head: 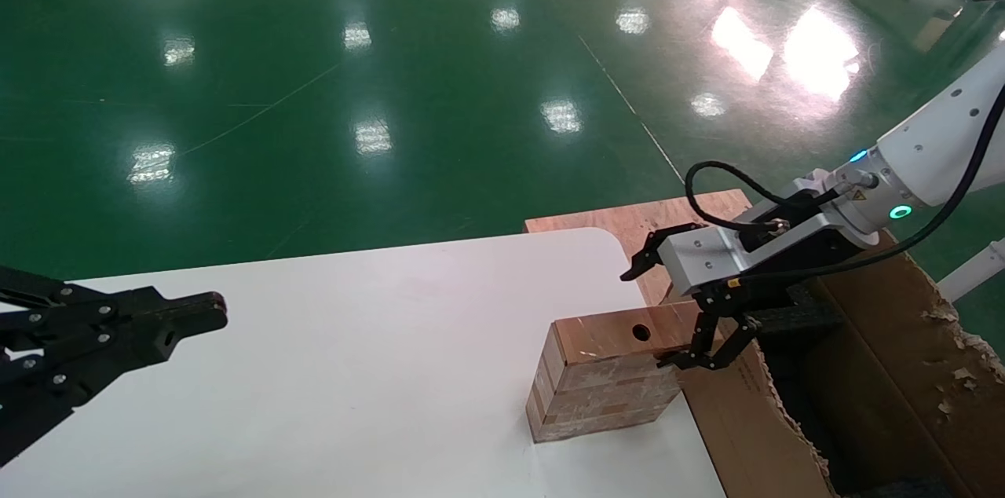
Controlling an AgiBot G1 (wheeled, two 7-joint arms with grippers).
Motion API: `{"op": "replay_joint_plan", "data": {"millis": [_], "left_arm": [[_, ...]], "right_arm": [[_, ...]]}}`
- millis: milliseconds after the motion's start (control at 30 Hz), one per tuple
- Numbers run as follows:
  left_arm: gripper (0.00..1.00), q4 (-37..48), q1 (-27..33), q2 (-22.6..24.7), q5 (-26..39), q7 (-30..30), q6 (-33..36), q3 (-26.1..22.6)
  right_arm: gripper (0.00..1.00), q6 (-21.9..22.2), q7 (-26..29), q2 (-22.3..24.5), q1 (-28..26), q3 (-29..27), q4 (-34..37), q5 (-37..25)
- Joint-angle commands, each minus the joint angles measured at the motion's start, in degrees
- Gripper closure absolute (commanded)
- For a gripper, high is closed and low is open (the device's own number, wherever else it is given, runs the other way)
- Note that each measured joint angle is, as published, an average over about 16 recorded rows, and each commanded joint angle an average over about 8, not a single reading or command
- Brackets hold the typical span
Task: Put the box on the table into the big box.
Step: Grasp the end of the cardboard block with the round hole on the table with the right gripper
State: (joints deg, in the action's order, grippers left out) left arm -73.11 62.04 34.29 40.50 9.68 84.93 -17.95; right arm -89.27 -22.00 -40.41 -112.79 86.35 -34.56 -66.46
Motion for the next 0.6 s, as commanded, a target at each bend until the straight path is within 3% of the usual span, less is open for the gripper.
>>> {"op": "replay_joint_plan", "data": {"millis": [33, 300, 333, 600], "left_arm": [[1.0, 0.0, 0.0, 0.0, 0.0, 0.0, 0.0, 0.0], [1.0, 0.0, 0.0, 0.0, 0.0, 0.0, 0.0, 0.0], [1.0, 0.0, 0.0, 0.0, 0.0, 0.0, 0.0, 0.0], [1.0, 0.0, 0.0, 0.0, 0.0, 0.0, 0.0, 0.0]], "right_arm": [[0.0, -0.1, 0.0, 0.2, 0.1, -0.1, 0.0, 0.0], [0.0, -0.4, 0.0, 0.5, 0.5, -0.2, -0.1, 0.2], [0.04, -0.4, 0.0, 0.5, 0.5, -0.2, -0.1, 0.2], [0.96, -0.5, 0.1, 0.7, 0.7, -0.3, -0.2, 0.3]]}}
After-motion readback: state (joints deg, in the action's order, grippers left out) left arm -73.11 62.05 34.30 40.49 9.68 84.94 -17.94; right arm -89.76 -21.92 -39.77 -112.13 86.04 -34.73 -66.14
